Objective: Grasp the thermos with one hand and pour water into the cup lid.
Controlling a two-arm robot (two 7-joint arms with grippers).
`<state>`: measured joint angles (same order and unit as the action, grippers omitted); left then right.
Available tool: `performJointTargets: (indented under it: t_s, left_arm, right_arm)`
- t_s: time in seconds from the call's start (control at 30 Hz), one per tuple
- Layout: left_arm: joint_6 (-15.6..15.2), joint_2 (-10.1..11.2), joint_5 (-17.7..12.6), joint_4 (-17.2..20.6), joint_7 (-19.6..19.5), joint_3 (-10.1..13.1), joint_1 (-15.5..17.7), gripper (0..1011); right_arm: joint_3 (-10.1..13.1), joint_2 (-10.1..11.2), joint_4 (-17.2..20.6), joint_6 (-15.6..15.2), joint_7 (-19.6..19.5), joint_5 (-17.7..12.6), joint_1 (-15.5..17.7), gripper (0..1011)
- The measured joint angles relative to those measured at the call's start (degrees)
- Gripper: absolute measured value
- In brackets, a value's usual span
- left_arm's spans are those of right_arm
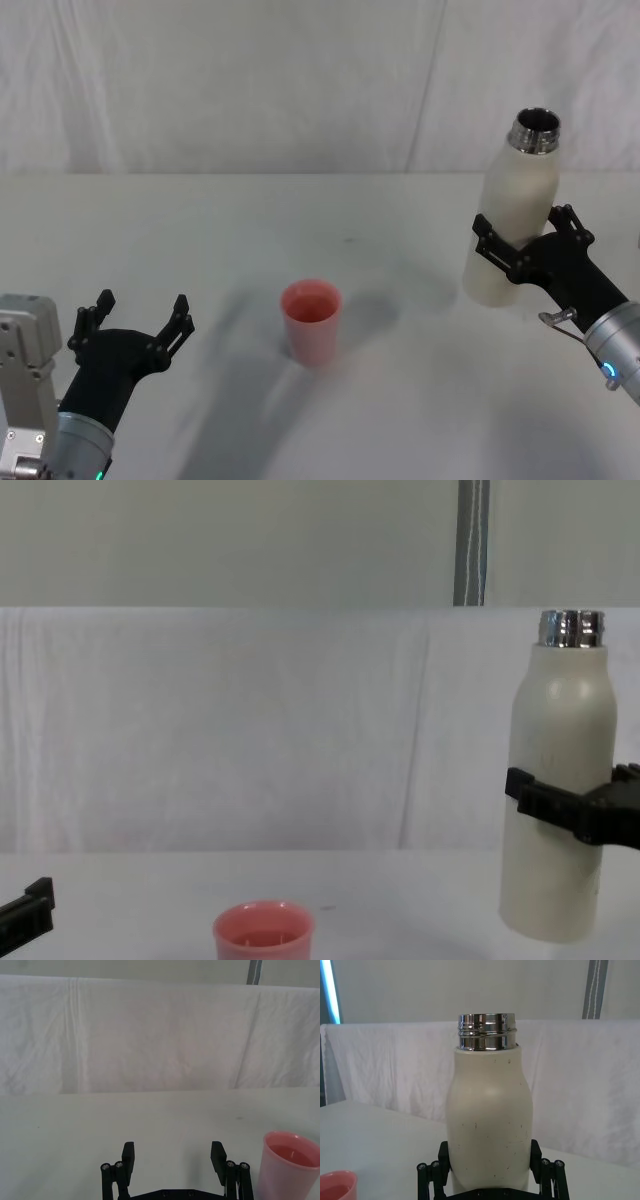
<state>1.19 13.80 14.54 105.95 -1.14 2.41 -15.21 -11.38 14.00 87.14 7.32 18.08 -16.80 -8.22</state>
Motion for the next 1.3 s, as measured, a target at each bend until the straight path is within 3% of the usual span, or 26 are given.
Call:
performJointTargets:
  t_s: [0.47,0.93,1.3]
  left_arm:
    - [0.0,0.0,0.0,0.0,0.0,0.0,0.0,1001]
    - [0.0,0.0,0.0,0.0,0.0,0.0,0.0,1001]
    - [0.0,0.0,0.0,0.0,0.0,0.0,0.0,1001]
  right_arm:
    - [0.03,0.07,-4.27,3.33,0.17,0.14,-0.07,956]
    - [0.47,-1.32,-10.06,7.77,0.99,0.0,-1.15,956]
    - [0.47,-1.73,-12.32,9.33,1.85,0.42,-2.05,956]
